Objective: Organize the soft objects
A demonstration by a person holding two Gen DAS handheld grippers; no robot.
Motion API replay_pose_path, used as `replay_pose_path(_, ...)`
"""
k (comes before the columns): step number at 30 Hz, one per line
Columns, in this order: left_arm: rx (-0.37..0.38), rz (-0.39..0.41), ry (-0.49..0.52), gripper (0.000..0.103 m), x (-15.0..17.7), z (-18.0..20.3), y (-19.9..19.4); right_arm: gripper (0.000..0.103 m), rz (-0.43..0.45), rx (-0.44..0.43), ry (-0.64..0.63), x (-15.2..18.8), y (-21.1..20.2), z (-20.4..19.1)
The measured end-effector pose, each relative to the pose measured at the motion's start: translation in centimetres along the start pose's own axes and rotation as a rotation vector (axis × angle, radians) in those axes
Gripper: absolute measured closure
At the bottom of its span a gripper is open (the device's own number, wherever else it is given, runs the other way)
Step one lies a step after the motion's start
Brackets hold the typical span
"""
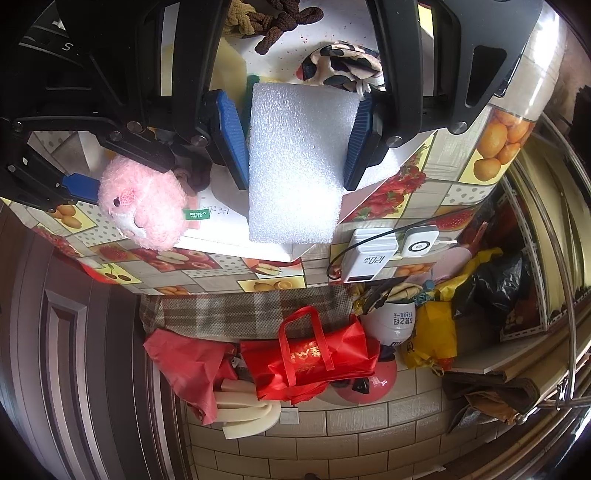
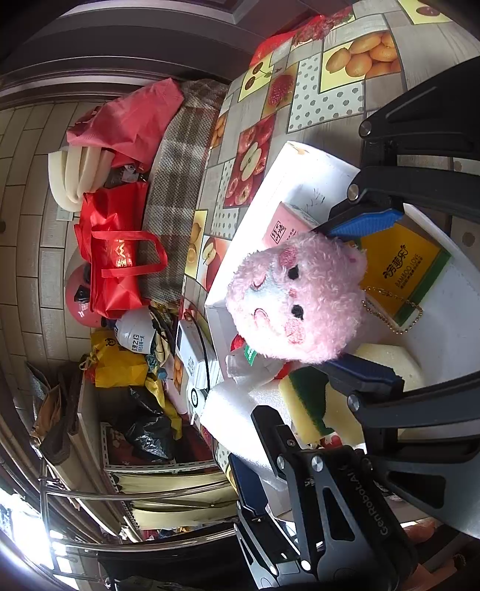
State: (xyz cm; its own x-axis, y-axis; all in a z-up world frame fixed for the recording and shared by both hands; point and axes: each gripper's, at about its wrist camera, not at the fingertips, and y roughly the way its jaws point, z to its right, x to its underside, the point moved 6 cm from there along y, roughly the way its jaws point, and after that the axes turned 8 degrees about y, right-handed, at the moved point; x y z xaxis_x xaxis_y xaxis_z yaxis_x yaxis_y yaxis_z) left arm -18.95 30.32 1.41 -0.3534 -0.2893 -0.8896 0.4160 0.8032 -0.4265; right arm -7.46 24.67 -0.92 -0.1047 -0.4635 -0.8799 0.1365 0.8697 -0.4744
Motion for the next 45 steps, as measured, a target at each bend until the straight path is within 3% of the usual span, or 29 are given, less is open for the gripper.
replay_pose_path(3, -0.046, 0.010, -0.008, 0.049, 0.0, -0.3, -0.2, 0.032, -0.001, 0.008, 0.004, 0.0, 0.0, 0.1)
replay_pose_path(5, -0.084, 0.015, -0.044, 0.033, 0.1, -1.2, -0.4, 0.021, -0.008, 0.012, 0.023, 0.0, 0.2, 0.5)
replay_pose_path(7, -0.097, 0.026, -0.098, 0.002, 0.3, -2.2, -0.7, 0.009, -0.020, 0.003, 0.053, 0.0, 0.5, 1.1)
replay_pose_path(8, -0.097, 0.037, -0.113, 0.000, 0.4, -2.5, -0.9, 0.002, -0.024, 0.008, 0.062, 0.0, 0.5, 1.3)
replay_pose_path(15, -0.111, 0.089, -0.072, 0.000, 0.1, -1.8, -1.9, 0.000, -0.011, 0.022, -0.007, 0.1, 0.2, -0.1)
replay_pose_path(22, -0.148, 0.142, -0.127, 0.000, 0.3, -2.9, -3.4, 0.000, 0.015, 0.030, 0.022, -0.1, -0.2, 0.7)
replay_pose_path(28, -0.164, 0.104, -0.149, 0.000, 0.9, -2.1, -4.2, 0.000, 0.100, 0.051, 0.048, -0.4, -1.8, 1.3)
replay_pose_path(38, -0.213, 0.059, -0.173, 0.000, 2.6, -0.8, -6.8, 0.000, 0.119, 0.154, 0.030, 0.9, -4.1, 1.7)
replay_pose_path(42, -0.218, 0.076, -0.156, 0.000, 2.7, 0.0, -7.9, 0.000, 0.121, 0.137, 0.096, 1.9, -5.9, 3.5)
replay_pose_path(45, -0.230, 0.072, -0.117, 0.000, 2.9, 1.1, -8.5, 0.000, 0.196, 0.127, 0.129, 2.5, -8.9, 4.8)
